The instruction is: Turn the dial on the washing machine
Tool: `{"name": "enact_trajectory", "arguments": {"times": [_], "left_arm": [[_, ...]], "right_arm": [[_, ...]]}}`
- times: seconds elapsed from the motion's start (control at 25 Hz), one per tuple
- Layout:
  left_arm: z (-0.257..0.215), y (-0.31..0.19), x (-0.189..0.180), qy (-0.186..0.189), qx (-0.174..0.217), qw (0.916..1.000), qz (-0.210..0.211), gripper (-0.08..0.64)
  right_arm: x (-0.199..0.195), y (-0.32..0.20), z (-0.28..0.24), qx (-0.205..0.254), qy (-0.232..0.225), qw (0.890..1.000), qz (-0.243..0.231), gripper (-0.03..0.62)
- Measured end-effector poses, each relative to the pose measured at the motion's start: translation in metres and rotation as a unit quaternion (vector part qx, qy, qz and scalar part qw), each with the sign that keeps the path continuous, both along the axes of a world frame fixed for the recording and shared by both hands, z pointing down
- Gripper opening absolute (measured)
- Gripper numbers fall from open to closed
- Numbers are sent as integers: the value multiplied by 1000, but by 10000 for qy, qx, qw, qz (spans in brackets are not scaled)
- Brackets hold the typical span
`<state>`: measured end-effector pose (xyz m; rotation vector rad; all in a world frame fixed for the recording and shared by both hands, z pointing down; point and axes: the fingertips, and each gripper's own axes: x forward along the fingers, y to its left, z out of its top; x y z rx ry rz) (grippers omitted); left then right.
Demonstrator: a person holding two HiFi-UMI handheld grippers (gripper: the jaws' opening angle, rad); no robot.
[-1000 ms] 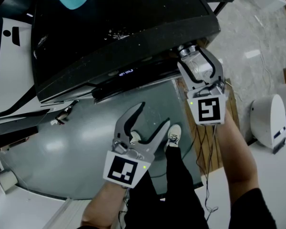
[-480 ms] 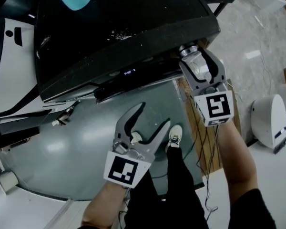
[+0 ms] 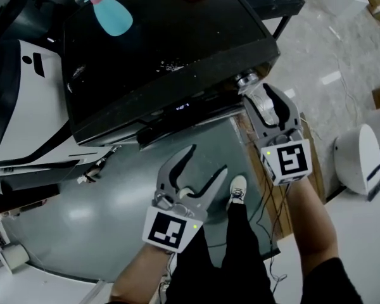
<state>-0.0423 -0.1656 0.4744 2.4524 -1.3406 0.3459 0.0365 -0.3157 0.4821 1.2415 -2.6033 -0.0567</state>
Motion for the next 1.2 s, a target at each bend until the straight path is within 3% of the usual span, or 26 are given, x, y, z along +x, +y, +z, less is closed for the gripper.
{"name": "enact_trajectory", "arguments": {"times": [0.2,0.52,0.72,0.84,1.04,1.2], "left_arm": [[-41,12,-14,45,223,9997,98,276],[-115,40,-47,109,694,9969,349,275],[-144,71,-64,255,796,9951,528,260],[-154,88,-75,274,807,9945,604,196],[-168,113,-83,252,925,9929,702,19],[-178,131,-77,183,954,9923,766,5]], "right_arm": [[2,26,-55,249,-256,9991,234,2],[-20,91,-139,347,-668,9969,246,-2],[-28,142,-179,273,-770,9956,468,-3],[-29,169,-202,403,-818,9941,584,-3],[-26,209,-228,599,-752,9935,605,-3],[-22,236,-237,606,-632,9947,539,-3]]}}
